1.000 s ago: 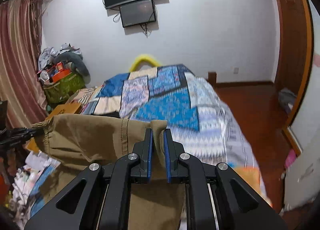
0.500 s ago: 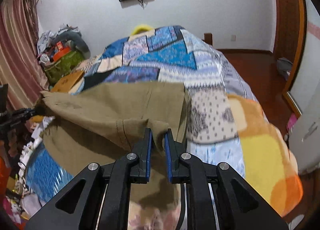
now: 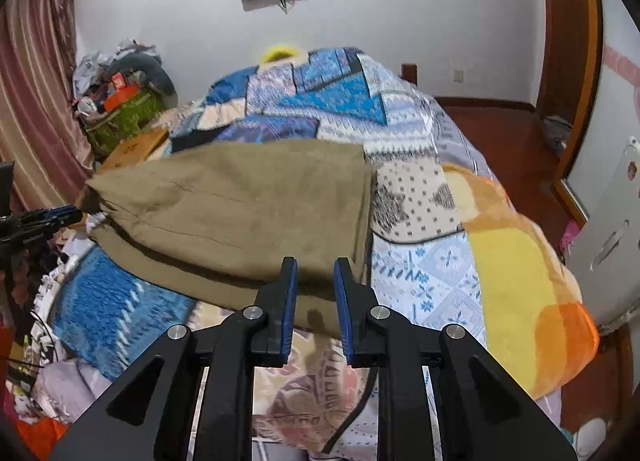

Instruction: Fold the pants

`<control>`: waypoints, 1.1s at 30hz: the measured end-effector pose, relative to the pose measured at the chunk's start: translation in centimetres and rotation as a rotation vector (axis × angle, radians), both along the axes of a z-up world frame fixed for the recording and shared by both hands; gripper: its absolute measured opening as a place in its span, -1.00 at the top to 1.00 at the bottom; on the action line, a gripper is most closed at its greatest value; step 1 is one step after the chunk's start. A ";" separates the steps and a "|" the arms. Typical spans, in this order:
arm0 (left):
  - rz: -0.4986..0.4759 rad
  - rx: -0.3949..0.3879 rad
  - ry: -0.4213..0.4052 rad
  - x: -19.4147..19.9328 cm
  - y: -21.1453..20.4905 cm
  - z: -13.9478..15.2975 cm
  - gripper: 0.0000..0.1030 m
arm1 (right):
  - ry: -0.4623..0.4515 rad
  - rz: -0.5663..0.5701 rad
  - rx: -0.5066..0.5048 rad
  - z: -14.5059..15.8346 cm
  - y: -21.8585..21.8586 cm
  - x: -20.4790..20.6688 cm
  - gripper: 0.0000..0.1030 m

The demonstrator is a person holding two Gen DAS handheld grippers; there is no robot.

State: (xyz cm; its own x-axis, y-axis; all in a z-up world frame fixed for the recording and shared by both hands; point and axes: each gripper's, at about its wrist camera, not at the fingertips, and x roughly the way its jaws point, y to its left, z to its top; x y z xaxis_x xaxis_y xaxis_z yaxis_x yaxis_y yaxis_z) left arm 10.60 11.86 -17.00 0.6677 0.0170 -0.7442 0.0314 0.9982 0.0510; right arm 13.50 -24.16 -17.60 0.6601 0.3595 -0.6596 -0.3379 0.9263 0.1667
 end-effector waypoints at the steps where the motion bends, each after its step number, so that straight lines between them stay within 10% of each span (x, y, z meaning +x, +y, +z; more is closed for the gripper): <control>1: -0.004 0.004 -0.023 -0.1 -0.2 0.7 -0.24 | -0.012 0.008 0.005 0.5 0.2 -0.1 0.52; 8: -0.118 0.118 -0.074 1.2 -3.9 2.5 -0.89 | -0.060 0.104 -0.004 2.0 3.6 0.2 -0.23; 23: -0.268 0.271 0.011 5.5 -8.8 -1.3 -0.88 | 0.031 0.340 -0.185 -3.5 13.2 2.4 -0.27; 27: -0.304 0.305 0.020 5.5 -8.8 -1.8 -0.63 | 0.026 0.351 -0.182 -3.6 13.4 3.2 0.11; 33: -0.271 0.389 0.055 5.4 -7.6 -3.5 0.45 | 0.009 0.383 -0.170 -2.6 13.5 2.6 0.83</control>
